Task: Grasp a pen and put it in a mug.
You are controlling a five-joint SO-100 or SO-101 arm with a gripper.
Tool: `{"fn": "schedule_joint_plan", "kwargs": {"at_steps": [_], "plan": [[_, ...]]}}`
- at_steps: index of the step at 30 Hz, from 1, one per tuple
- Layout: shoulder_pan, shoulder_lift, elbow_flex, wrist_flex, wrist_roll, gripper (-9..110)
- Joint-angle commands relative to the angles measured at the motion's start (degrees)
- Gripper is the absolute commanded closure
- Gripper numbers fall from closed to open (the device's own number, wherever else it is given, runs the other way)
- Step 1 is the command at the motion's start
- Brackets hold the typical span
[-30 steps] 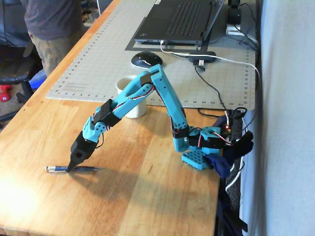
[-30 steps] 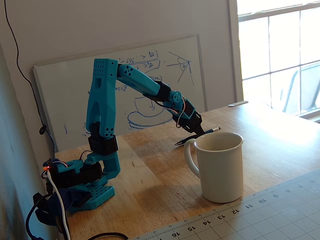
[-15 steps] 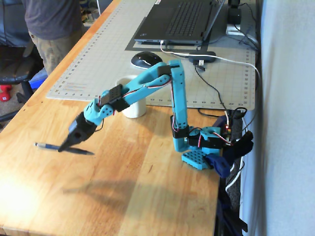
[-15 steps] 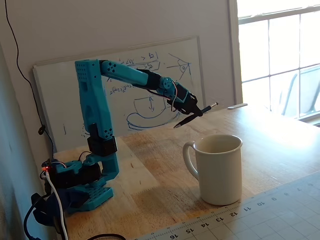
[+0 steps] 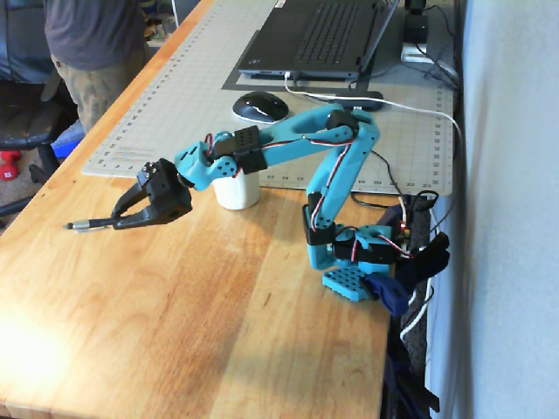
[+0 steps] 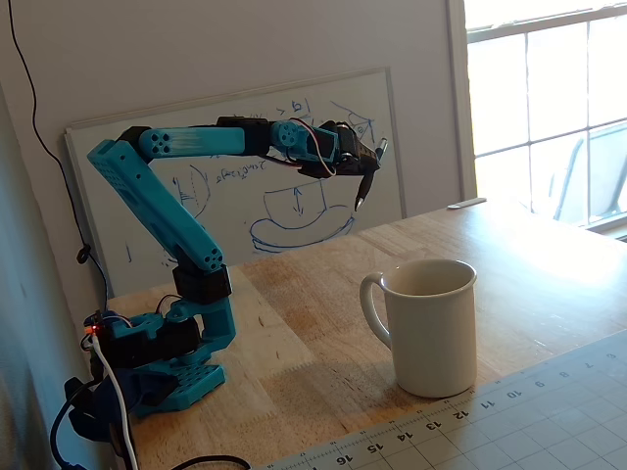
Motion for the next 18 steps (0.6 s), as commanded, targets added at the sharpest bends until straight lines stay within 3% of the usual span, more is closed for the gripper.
{"fn": "schedule_joint_plan", "kwargs": {"at_steps": [1, 13, 18], "plan": [[4.0, 10.0, 0.4, -1.5, -15.9, 100], [9.8, 21.0, 1.0, -1.5, -68.7, 100], [16.1, 26.5, 1.1, -1.4, -85.9, 100]]}}
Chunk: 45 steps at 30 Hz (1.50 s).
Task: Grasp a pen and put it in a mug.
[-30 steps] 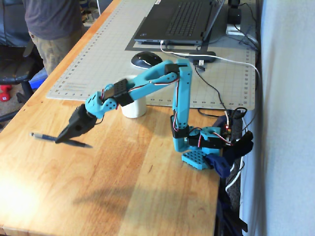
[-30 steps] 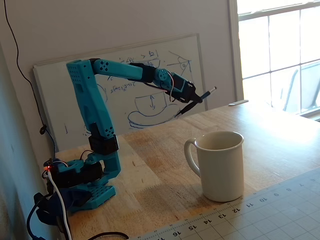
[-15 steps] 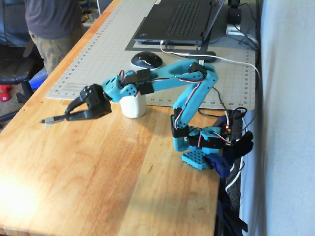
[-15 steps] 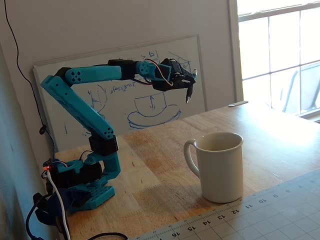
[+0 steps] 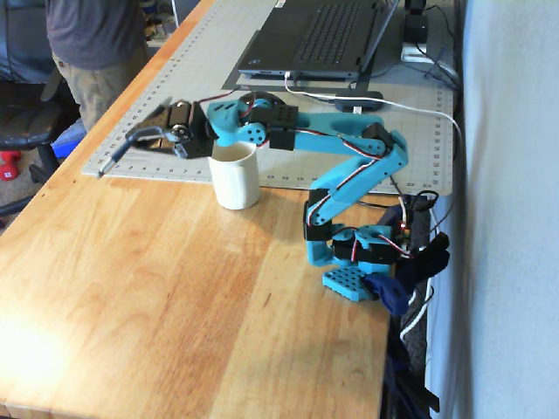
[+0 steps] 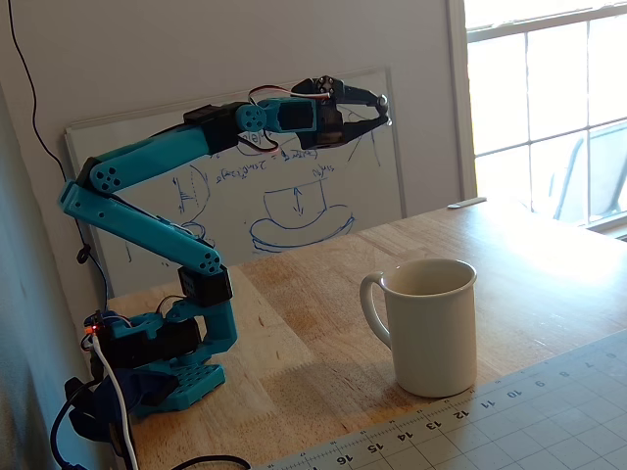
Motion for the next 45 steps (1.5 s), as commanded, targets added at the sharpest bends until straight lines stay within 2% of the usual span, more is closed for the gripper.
{"fn": "schedule_joint_plan", "kwargs": {"at_steps": [1, 24, 31, 45], "plan": [[4.7, 5.9, -1.1, -1.4, -11.3, 100], [26.5, 11.3, -0.3, -1.3, -68.0, 100], [33.9, 13.9, 7.8, -1.4, -70.3, 100], [40.4, 26.8, 25.1, -1.4, -70.8, 100]]}}
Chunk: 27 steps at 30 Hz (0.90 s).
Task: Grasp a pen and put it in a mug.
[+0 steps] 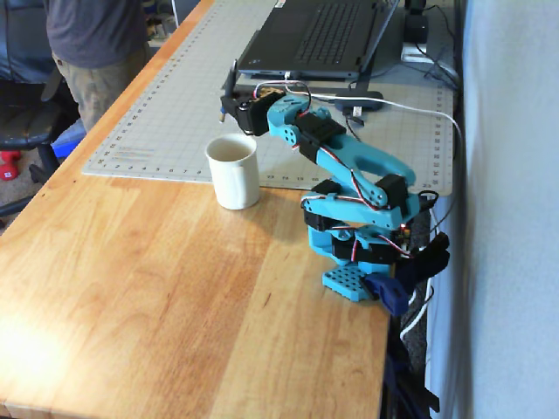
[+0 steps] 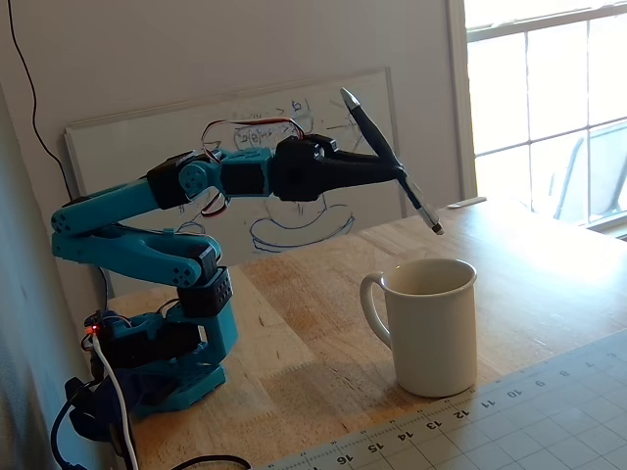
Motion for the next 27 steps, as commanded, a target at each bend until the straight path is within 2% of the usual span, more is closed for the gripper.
{"fn": "schedule_joint_plan", "kwargs": {"at_steps": [1, 20, 27], "plan": [[0.9, 3.2, 1.8, -1.4, -0.6, 100], [0.7, 5.2, 13.3, -1.4, -0.7, 99], [0.9, 5.6, 13.3, -1.5, 0.1, 84]]}}
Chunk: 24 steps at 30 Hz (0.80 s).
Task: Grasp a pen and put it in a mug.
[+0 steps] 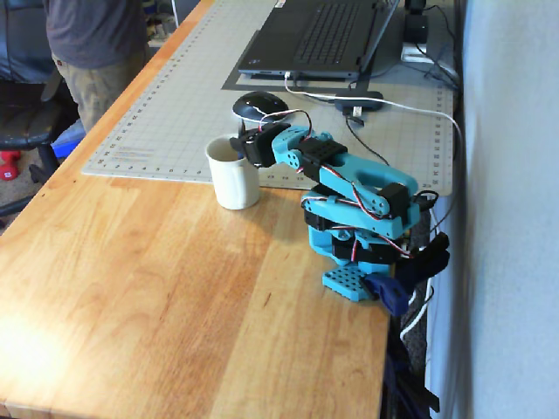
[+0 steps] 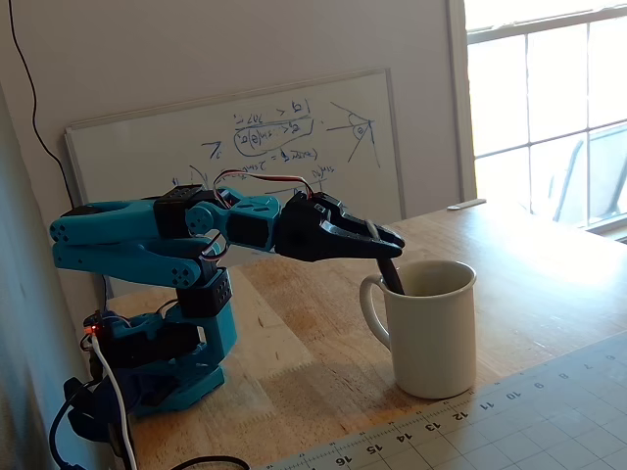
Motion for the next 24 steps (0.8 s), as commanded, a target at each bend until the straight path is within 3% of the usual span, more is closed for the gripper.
{"fn": "schedule_joint_plan", "kwargs": {"at_steps": [1, 7, 11, 16, 24], "plan": [[0.5, 1.3, -1.3, -1.5, 0.2, 82], [-0.2, 1.1, -2.1, -2.7, 1.0, 80], [-0.8, 0.3, -5.0, -7.4, 8.5, 80], [-5.7, -0.6, -6.1, -11.9, 26.9, 80], [-15.5, -8.8, -6.2, -18.6, 65.7, 80]]}}
